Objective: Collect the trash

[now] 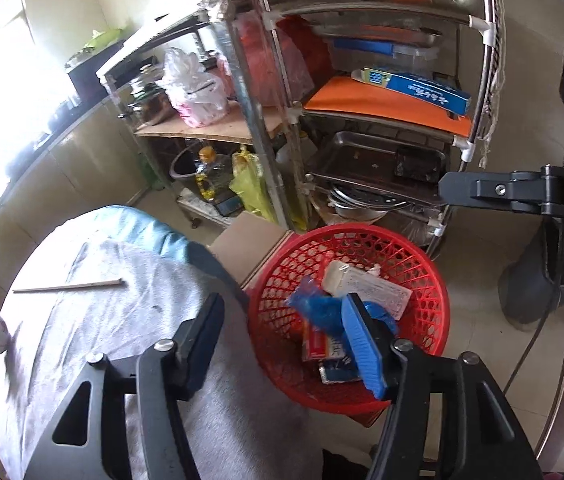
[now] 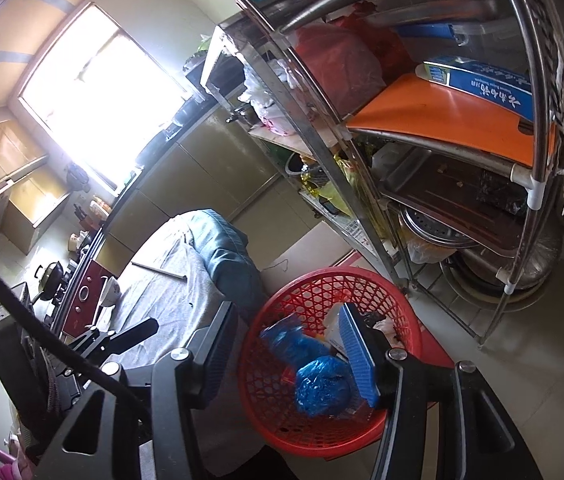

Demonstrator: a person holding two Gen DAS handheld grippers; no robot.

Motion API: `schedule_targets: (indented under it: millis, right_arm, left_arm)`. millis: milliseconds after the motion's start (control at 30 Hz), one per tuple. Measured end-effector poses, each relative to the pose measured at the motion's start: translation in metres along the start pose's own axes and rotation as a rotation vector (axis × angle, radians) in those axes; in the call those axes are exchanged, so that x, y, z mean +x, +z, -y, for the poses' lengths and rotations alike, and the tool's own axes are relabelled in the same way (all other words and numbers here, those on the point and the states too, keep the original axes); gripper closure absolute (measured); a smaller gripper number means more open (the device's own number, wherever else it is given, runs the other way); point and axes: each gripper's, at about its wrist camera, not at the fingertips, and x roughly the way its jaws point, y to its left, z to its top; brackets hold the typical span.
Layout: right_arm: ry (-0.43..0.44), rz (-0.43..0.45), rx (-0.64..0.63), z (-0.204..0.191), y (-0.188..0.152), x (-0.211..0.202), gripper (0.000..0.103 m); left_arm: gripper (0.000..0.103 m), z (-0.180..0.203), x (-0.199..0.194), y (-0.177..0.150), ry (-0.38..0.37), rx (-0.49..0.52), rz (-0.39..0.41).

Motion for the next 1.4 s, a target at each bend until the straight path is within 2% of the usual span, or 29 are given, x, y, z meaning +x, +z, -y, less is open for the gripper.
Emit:
schedule_targets:
  millis: [33, 400, 500, 867, 1133, 1400]
  right_arm:
    - [0.002, 0.003, -0.003, -0.003, -0.001, -0.002, 0.047]
    - [0.042, 0.015, -0.080, -0.048, -0.015, -0.016, 0.047]
    - [0.053, 0.017, -0.109, -0.064, -0.020, -0.020, 0.047]
    - [0.097, 0.044, -0.201, -0.113, -0.046, -0.048, 0.046]
    - [0.123, 0.056, -0.244, -0.131, -0.066, -0.069, 0.045]
    - [0.149, 0.070, -0.285, -0.146, -0.083, -0.087, 0.043]
  left_arm:
    - [0.032, -0.003, -0.004, -0.002, 0.013, -0.007, 0.004]
    - [0.029, -0.041, -0.051, -0.035, 0.138, -0.110, 0.029]
    - [0.022, -0.052, -0.067, -0.047, 0.170, -0.143, 0.048]
    - [0.019, -0.077, -0.121, -0.086, 0.278, -0.237, 0.093]
    - [0.019, -0.084, -0.152, -0.113, 0.383, -0.286, 0.104]
    - [0.019, -0.092, -0.181, -0.137, 0.437, -0.350, 0.122]
